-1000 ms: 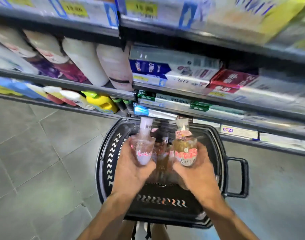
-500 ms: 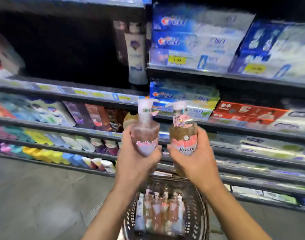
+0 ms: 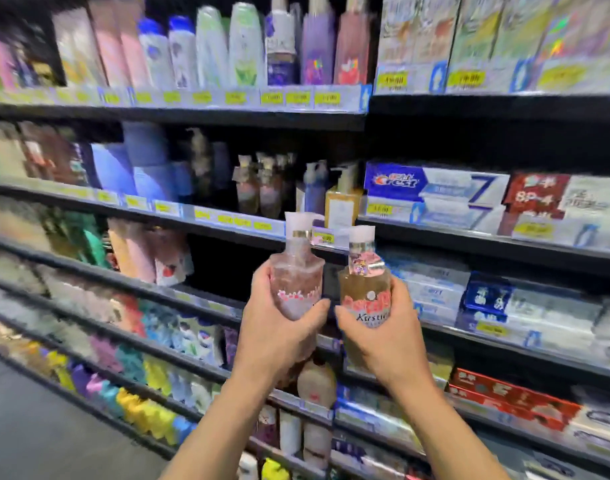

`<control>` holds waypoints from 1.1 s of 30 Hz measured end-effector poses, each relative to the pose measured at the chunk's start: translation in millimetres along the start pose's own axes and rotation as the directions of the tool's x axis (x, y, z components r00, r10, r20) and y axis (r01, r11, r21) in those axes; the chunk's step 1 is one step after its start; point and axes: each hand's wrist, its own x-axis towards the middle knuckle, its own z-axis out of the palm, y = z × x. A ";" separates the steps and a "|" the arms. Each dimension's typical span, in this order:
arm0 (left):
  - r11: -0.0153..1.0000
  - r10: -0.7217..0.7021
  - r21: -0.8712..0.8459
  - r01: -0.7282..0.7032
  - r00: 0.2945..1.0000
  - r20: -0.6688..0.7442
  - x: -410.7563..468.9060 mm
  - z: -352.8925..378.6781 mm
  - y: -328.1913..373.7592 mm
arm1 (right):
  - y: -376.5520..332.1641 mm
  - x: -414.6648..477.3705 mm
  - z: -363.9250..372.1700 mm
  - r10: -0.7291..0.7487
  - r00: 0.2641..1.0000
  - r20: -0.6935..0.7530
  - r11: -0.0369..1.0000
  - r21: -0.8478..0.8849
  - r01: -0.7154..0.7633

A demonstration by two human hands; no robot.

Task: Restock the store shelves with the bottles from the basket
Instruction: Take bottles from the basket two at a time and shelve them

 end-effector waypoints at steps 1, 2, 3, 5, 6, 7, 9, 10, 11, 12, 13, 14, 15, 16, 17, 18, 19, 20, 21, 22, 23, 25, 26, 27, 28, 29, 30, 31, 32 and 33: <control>1.000 0.006 0.006 -0.006 1.000 -0.022 3.8 -6.4 4.8 | -5.3 4.4 3.0 -0.016 1.000 0.011 1.000 0.009 0.016; 1.000 0.014 0.010 -0.013 0.999 -0.044 7.2 -12.6 8.2 | -10.3 8.4 6.5 -0.030 0.999 0.019 0.999 0.021 0.029; 1.000 0.022 0.014 -0.021 0.998 -0.065 10.1 -18.9 10.6 | -14.8 12.0 10.6 -0.042 0.999 0.029 0.999 0.030 0.042; 0.999 0.033 0.020 -0.031 0.995 -0.098 14.6 -32.2 13.9 | -23.2 18.1 21.1 -0.061 0.997 0.050 0.997 0.041 0.059; 0.999 0.031 0.021 -0.028 0.993 -0.111 16.5 -39.3 15.9 | -27.9 20.3 26.8 -0.069 0.996 0.057 0.997 0.046 0.066; 0.999 0.025 0.023 -0.022 0.992 -0.121 18.5 -46.6 17.6 | -32.4 22.1 32.8 -0.076 0.995 0.065 0.996 0.049 0.073; 1.000 0.018 0.028 -0.014 0.991 -0.136 23.4 -62.0 19.4 | -41.9 24.7 45.9 -0.086 0.992 0.093 0.995 0.064 0.080; 1.000 0.018 0.028 -0.015 0.989 -0.147 26.5 -70.5 19.2 | -46.4 25.9 53.5 -0.093 0.990 0.104 0.994 0.070 0.086; 0.999 0.021 0.030 -0.017 0.987 -0.159 30.2 -79.3 17.8 | -50.0 27.5 61.6 -0.102 0.989 0.111 0.993 0.073 0.094; 0.999 0.027 0.036 -0.021 0.985 -0.168 33.8 -88.5 16.1 | -53.3 28.7 70.0 -0.109 0.987 0.116 0.992 0.077 0.101; 0.998 0.037 0.047 -0.029 0.984 -0.174 37.4 -98.0 14.7 | -56.8 29.8 79.2 -0.117 0.986 0.122 0.991 0.081 0.107; 0.998 0.047 0.058 -0.037 0.983 -0.179 41.6 -108.1 13.1 | -60.3 30.9 88.9 -0.123 0.984 0.128 0.990 0.087 0.112; 0.997 0.052 0.067 -0.041 0.981 -0.185 46.3 -118.8 11.4 | -63.8 31.8 99.0 -0.127 0.983 0.133 0.989 0.089 0.116; 0.996 0.056 0.072 -0.043 0.981 -0.188 51.3 -130.0 9.3 | -67.3 32.5 109.7 -0.131 0.982 0.135 0.989 0.088 0.120; 0.996 0.059 0.073 -0.046 0.981 -0.185 57.2 -141.9 6.9 | -70.2 33.5 121.5 -0.135 0.982 0.131 0.989 0.086 0.124; 0.997 0.058 0.066 -0.047 0.982 -0.182 63.6 -154.3 3.7 | -73.3 34.1 133.9 -0.140 0.982 0.125 0.988 0.086 0.130; 0.997 0.055 0.057 -0.046 0.983 -0.178 70.9 -167.7 -1.6 | -75.9 34.9 147.5 -0.143 0.983 0.116 0.988 0.082 0.134; 0.998 0.056 0.051 -0.047 0.984 -0.171 79.3 -181.7 -7.6 | -78.7 36.0 162.2 -0.144 0.984 0.105 0.988 0.080 0.136; 0.998 0.057 0.049 -0.050 0.985 -0.163 87.6 -195.8 -13.2 | -81.6 37.4 177.5 -0.144 0.985 0.094 0.987 0.079 0.137; 0.997 0.060 0.050 -0.053 0.986 -0.157 96.3 -210.2 -18.8 | -85.0 39.1 193.3 -0.144 0.986 0.082 0.987 0.080 0.138; 0.997 0.066 0.050 -0.059 0.986 -0.153 105.5 -224.0 -23.4 | -88.7 41.5 209.3 -0.142 0.987 0.071 0.987 0.084 0.136; 0.996 0.079 0.042 -0.073 0.987 -0.138 124.5 -250.7 -33.5 | -96.9 47.2 241.8 -0.139 0.988 0.060 0.986 0.097 0.133; 0.996 0.082 0.038 -0.078 0.989 -0.127 134.7 -263.2 -39.1 | -100.7 50.8 257.3 -0.139 0.989 0.055 0.986 0.103 0.133; 0.996 0.086 0.036 -0.082 0.990 -0.116 145.0 -274.8 -44.0 | -104.0 54.6 272.0 -0.137 0.989 0.047 0.986 0.105 0.131; 0.996 0.091 0.031 -0.088 0.990 -0.107 155.1 -285.9 -48.5 | -106.8 58.2 285.5 -0.134 0.990 0.040 0.986 0.104 0.129; 0.995 0.096 0.025 -0.094 0.990 -0.100 165.1 -296.0 -52.5 | -109.0 61.8 298.1 -0.130 0.991 0.033 0.987 0.103 0.126; 0.995 0.099 0.018 -0.097 0.991 -0.092 174.4 -305.0 -56.9 | -110.7 65.2 308.9 -0.125 0.992 0.024 0.987 0.104 0.121; 0.995 0.098 0.010 -0.097 0.992 -0.085 183.5 -312.7 -60.9 | -111.5 68.9 318.8 -0.118 0.993 0.012 0.987 0.108 0.116; 0.995 0.097 0.002 -0.097 0.992 -0.078 192.5 -319.2 -65.4 | -112.4 72.6 327.3 -0.112 0.994 0.000 0.988 0.109 0.111; 0.995 0.098 -0.006 -0.099 0.993 -0.070 200.5 -323.7 -68.9 | -112.6 76.2 334.5 -0.106 0.994 -0.010 0.988 0.108 0.107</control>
